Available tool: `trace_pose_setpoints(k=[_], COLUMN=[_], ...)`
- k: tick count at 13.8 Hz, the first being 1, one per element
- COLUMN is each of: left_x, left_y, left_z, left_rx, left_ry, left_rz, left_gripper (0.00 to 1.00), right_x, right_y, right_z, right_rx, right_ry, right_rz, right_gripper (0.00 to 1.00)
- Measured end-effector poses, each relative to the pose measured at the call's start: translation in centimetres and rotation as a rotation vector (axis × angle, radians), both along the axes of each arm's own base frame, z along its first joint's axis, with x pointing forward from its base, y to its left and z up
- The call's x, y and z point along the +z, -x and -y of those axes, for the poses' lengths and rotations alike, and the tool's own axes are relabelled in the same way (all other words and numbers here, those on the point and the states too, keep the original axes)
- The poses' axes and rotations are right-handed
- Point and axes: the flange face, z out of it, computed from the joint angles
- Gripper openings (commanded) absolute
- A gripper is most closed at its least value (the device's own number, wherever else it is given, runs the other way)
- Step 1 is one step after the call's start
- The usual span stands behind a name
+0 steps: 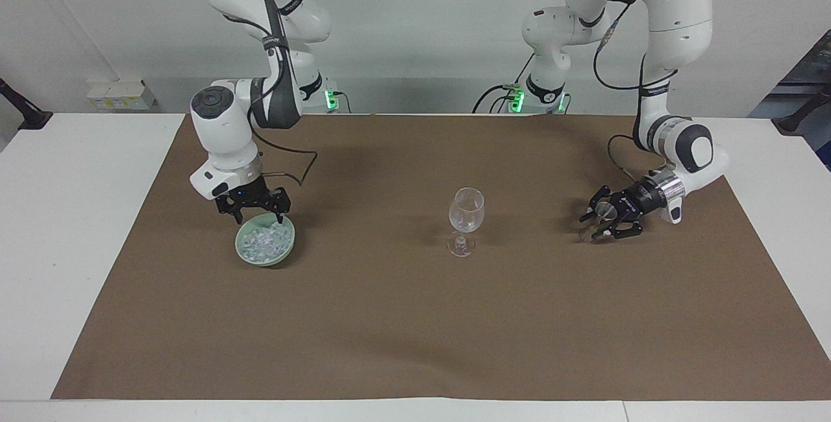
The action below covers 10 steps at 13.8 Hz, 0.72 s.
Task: Pour wine and add ice with both arms
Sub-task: 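Release the bottle with the left gripper while the right gripper enters the cup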
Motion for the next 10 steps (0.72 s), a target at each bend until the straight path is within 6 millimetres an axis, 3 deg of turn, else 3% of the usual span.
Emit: trace_pose_setpoints(k=[5,10], left_x=[0.6,1.8], left_y=[0.1,0.4], left_z=[-0.5,-3.3], left_rx=[-0.084,-0.15], left_ry=[-0.057,-0.1], left_rz=[0.002,0.027], left_gripper=[1.0,1.0], right_x=[-0.5,-0.9], right_y=[-0.4,-0.4], right_z=[0.1,0.1], right_rx=[0.034,0.036], right_ry=[0.005,0.004], right_rz=[0.012,0.007], right_gripper=[0.89,0.82])
